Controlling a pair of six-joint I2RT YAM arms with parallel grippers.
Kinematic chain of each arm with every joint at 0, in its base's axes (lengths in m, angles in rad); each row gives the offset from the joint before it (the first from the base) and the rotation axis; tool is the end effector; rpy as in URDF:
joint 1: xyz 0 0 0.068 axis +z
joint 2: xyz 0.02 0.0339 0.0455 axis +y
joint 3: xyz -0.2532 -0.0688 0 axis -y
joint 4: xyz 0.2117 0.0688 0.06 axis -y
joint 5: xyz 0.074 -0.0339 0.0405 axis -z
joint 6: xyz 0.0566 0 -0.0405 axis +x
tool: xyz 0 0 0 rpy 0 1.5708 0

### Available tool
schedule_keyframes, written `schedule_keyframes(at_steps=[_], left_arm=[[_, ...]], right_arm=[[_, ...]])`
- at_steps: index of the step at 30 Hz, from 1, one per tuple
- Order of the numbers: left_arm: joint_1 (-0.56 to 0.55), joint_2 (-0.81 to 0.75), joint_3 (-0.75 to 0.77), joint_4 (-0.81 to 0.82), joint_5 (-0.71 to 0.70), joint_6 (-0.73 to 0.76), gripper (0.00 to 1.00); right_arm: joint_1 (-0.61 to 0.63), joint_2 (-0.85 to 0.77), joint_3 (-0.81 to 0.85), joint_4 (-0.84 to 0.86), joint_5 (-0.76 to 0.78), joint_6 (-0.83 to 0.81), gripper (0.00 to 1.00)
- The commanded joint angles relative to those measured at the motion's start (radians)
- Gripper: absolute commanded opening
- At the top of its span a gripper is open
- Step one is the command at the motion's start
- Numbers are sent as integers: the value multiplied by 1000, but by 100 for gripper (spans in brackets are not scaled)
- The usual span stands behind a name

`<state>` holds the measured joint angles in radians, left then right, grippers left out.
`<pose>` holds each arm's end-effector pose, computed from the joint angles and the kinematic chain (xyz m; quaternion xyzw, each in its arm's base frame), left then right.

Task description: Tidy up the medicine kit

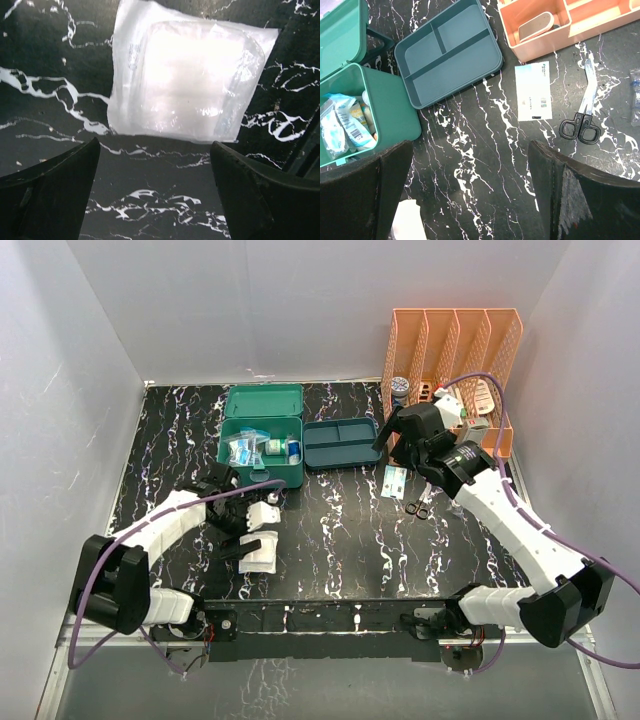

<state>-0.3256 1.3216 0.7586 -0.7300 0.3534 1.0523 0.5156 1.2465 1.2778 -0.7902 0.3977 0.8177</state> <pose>0.1865 -0.0836 0.1744 0.6386 0.7371 -0.1143 0.1893 0.2201 0.0996 0.3333 0.2126 0.8786 0.0967 0.4165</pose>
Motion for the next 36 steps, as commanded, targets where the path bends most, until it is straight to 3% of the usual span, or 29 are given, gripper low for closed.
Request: schedule_keyframes(at_steps=[1,8,11,16,19,29,36], left_arm=[[-48,30,-31,80,22,17,91],[-95,82,-51,130,13,-19,81],[-101,89,-56,129,16,-28,67],[-102,78,-50,112,10,-50,34],[-102,56,-32,85,3,-65,23],[-102,-55,255,-67,22,-129,22],[-100,100,607,31,-94,-241,23]], right_arm=[[-4,-42,-14,2,32,28,98],[-3,-67,-16,-23,45,45,98],[-3,-77,-20,-34,50,59,98],[-3,-95,-35,-38,55,74,98],[-4,-100,-41,-40,56,79,98],[-3,-101,-67,-9,42,93,98],[-3,-68,-68,46,22,82,98]])
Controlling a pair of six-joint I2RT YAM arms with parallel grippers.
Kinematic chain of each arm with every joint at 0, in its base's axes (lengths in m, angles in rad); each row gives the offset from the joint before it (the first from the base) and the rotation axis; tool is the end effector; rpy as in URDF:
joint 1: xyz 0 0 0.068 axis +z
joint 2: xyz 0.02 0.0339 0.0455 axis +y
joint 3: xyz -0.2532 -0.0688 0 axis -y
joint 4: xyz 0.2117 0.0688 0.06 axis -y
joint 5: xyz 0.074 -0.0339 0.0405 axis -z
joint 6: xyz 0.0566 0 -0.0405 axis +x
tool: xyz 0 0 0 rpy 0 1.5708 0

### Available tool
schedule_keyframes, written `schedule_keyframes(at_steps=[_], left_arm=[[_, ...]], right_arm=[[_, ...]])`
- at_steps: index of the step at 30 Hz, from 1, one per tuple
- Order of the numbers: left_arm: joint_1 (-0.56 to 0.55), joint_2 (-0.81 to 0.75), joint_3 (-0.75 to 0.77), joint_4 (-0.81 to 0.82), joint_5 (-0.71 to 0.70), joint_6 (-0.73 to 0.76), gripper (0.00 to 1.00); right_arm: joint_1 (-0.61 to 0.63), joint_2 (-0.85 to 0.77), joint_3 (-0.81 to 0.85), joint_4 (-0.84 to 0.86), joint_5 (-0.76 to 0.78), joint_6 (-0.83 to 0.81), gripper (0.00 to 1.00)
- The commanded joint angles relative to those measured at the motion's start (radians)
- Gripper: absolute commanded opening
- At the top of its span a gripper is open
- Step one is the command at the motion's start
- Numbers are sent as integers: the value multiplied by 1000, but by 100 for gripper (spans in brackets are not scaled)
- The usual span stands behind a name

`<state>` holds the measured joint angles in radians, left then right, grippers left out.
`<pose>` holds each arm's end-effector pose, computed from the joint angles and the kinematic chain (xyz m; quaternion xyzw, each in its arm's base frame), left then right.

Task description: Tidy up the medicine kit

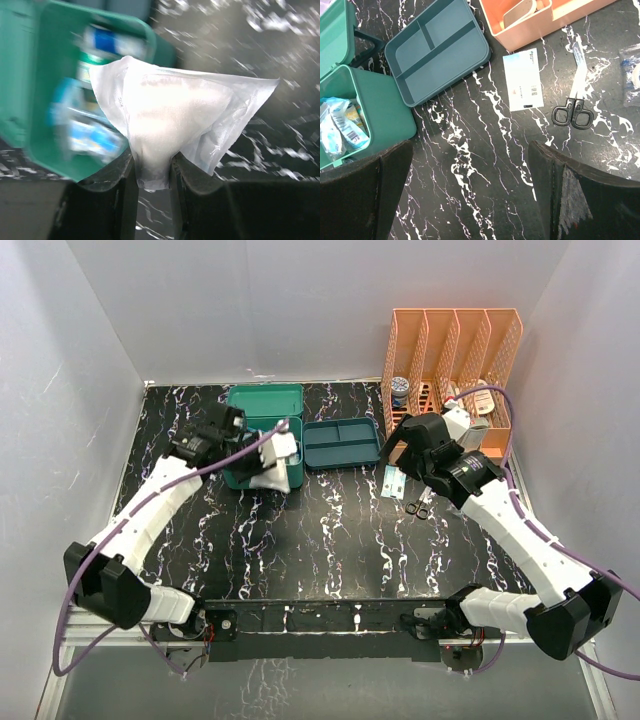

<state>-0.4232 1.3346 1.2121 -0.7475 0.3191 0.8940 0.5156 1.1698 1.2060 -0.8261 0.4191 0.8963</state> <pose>0.2303 -0.1232 0.2957 0.6107 0.7000 -0.0661 0.3644 0.2019 0.0880 0.3250 0.2489 0.8732 0.0951 0.4081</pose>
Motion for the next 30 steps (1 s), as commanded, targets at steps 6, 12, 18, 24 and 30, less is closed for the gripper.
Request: schedule_keyframes(at_steps=[6,12,18,24,30], left_arm=[[39,257,311,145,-116,-184,22],[146,329,318,185,-54,-85,22],[266,398,366,127,43,26,22],[307,425,349,72,108,125,22],[310,418,307,19,143,192,22]], right_arm=[[-4,28,31,101,-1,-34,98],[-3,8,29,93,16,-40,98],[-4,-9,15,90,29,-27,98],[-3,-12,15,85,35,-19,98],[-3,-15,27,66,49,-19,98]])
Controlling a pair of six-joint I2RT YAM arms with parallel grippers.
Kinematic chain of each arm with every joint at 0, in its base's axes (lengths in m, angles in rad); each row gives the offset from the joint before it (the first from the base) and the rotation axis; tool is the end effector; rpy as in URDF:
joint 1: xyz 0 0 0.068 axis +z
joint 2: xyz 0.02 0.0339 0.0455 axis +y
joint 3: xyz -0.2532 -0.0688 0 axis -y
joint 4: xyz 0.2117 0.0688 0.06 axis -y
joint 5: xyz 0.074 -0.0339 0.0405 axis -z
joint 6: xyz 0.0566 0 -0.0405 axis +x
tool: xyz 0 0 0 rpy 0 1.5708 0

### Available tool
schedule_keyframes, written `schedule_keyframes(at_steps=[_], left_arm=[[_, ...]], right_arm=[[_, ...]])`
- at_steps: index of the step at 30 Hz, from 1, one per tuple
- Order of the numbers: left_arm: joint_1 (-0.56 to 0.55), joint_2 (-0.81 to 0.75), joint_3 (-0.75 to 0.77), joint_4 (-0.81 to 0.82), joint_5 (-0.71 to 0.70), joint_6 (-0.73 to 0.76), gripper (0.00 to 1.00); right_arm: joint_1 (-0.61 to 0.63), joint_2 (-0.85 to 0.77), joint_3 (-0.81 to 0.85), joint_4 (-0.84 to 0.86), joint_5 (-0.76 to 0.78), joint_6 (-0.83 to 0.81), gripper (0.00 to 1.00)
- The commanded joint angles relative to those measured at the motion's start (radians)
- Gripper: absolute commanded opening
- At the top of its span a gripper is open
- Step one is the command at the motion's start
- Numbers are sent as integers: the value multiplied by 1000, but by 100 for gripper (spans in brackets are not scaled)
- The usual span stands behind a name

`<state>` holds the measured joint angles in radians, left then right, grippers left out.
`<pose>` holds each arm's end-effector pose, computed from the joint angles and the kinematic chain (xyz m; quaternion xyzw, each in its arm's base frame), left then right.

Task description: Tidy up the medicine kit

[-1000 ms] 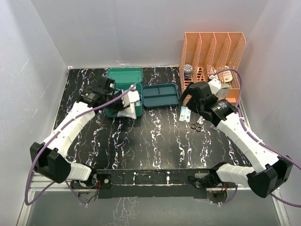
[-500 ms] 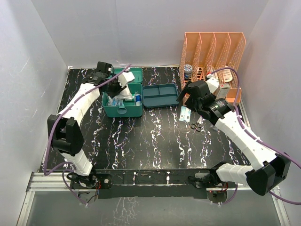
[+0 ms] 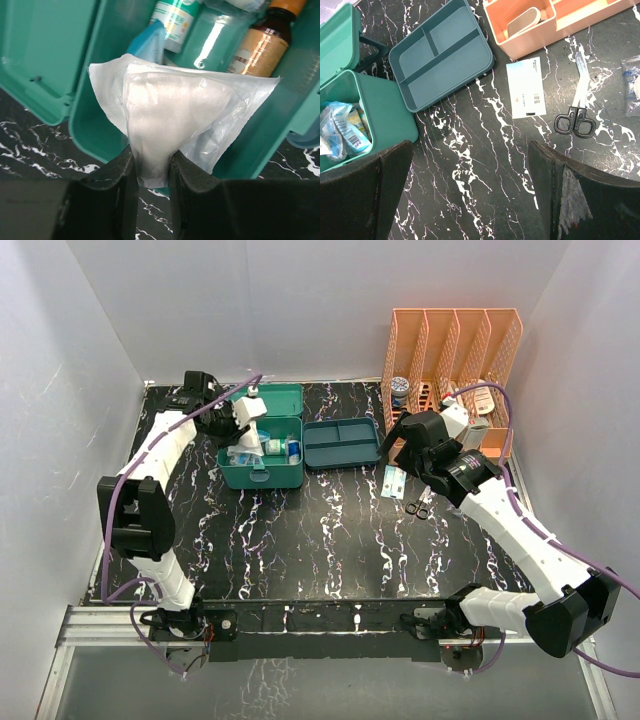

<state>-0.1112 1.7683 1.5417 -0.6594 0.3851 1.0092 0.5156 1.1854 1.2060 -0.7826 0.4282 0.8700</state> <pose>0.3648 -0.0621 0.2747 0.5457 0.7491 -0.0193 0.3751 0.2082 0.0910 0.3258 0.2406 0.8695 0.0953 0.4206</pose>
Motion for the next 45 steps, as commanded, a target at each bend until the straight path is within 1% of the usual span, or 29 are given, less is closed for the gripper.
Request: schedule_keyframes(at_steps=[1,6,10,16,19,22,26,30,33,38,42,45], left_arm=[[-2,-19,-35,-77,78,87,22],[0,-32,-90,-84,68,136,21],[2,-21,-107,-90,51,154,22],[5,2,-136,-73,-12,185,22],[7,19,-134,-56,-37,186,22],[7,42,-123,-80,-64,215,21],[11,41,-135,-70,-75,233,21],[11,43,-97,-65,-58,211,28],[12,47,-47,-72,-45,192,37],[11,39,19,-110,-19,187,48],[10,18,34,-121,-2,180,55],[7,10,40,-124,1,168,58]], right_arm=[[-3,-30,27,22,39,9,98],[-3,-22,34,23,37,10,98],[-3,-16,43,19,37,6,98],[-3,-19,44,14,43,7,98],[-3,-16,44,15,41,6,99],[-4,-14,44,17,38,6,98],[-3,-14,43,18,42,6,98],[-3,-12,41,23,43,5,98],[-3,-8,38,30,39,5,99],[-3,1,40,41,37,1,98],[-3,9,38,52,32,-1,98],[-3,17,40,60,27,-5,98]])
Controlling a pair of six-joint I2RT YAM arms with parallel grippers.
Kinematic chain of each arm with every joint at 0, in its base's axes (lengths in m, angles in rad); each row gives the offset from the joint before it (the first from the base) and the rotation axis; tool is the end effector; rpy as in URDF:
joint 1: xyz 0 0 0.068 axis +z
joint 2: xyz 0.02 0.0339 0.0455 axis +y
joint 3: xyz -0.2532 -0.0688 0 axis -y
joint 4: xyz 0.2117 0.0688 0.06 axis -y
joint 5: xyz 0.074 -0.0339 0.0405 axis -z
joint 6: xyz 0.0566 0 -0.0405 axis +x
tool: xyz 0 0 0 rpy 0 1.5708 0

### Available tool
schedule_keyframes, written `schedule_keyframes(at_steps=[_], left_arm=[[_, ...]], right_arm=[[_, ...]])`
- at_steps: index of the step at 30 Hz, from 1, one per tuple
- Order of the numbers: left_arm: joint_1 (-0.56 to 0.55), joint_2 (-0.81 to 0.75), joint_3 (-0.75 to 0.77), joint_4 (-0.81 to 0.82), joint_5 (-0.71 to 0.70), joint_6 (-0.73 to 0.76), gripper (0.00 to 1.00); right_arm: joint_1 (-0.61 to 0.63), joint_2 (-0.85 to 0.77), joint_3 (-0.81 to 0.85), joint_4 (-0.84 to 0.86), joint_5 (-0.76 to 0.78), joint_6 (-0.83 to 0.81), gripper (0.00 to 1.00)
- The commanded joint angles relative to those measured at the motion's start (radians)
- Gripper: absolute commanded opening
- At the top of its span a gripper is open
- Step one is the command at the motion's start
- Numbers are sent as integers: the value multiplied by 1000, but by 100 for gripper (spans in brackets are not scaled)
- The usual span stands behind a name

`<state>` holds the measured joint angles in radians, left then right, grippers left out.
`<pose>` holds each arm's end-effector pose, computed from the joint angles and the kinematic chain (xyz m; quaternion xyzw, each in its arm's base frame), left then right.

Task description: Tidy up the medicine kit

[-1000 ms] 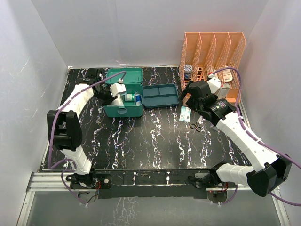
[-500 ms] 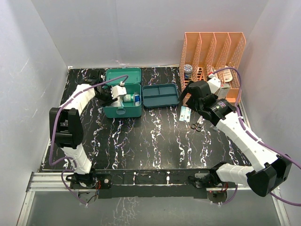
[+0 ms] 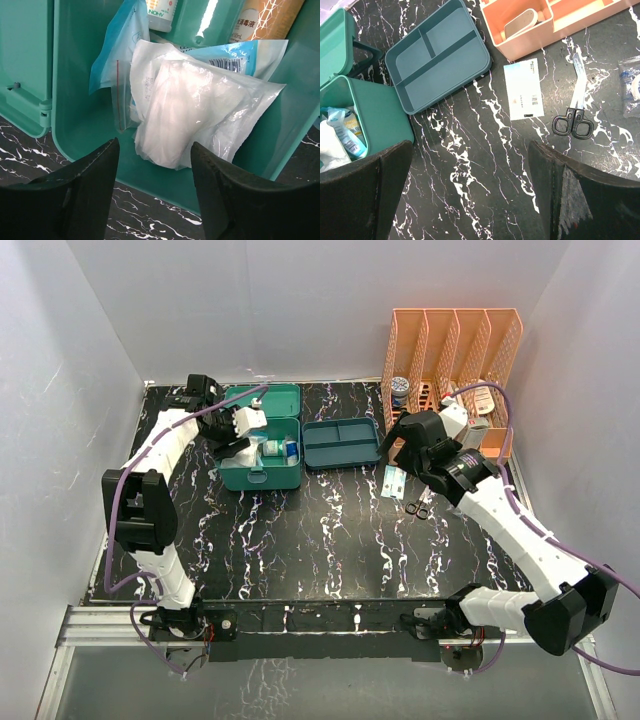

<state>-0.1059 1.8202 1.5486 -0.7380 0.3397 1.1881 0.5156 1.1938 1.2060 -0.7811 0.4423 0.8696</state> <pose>0.3662 -0.0579 0.2520 0.6082 0.7274 0.0014 0.3176 0.2100 0.0912 0.3245 0.2424 0.8692 0.0877 0.4220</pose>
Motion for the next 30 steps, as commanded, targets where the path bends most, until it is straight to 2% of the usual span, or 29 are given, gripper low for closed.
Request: schedule_keyframes(at_steps=[1,17,20,23,24,30], left_arm=[[0,-44,35,-49,47,-13,59],[-78,-84,104,-39,60,-145,61],[-79,-101,47,0,46,-144,53],[-80,-118,-8,52,42,-153,32],[-79,-119,-19,65,41,-157,27],[-79,-75,-42,72,30,-174,26]], right_arm=[[-4,12,42,61,12,-7,98],[-3,38,43,79,-7,-14,98],[-3,35,43,76,-3,-13,98],[-3,32,40,75,1,-14,98],[-4,33,40,75,2,-14,98],[-5,44,47,75,3,-14,98]])
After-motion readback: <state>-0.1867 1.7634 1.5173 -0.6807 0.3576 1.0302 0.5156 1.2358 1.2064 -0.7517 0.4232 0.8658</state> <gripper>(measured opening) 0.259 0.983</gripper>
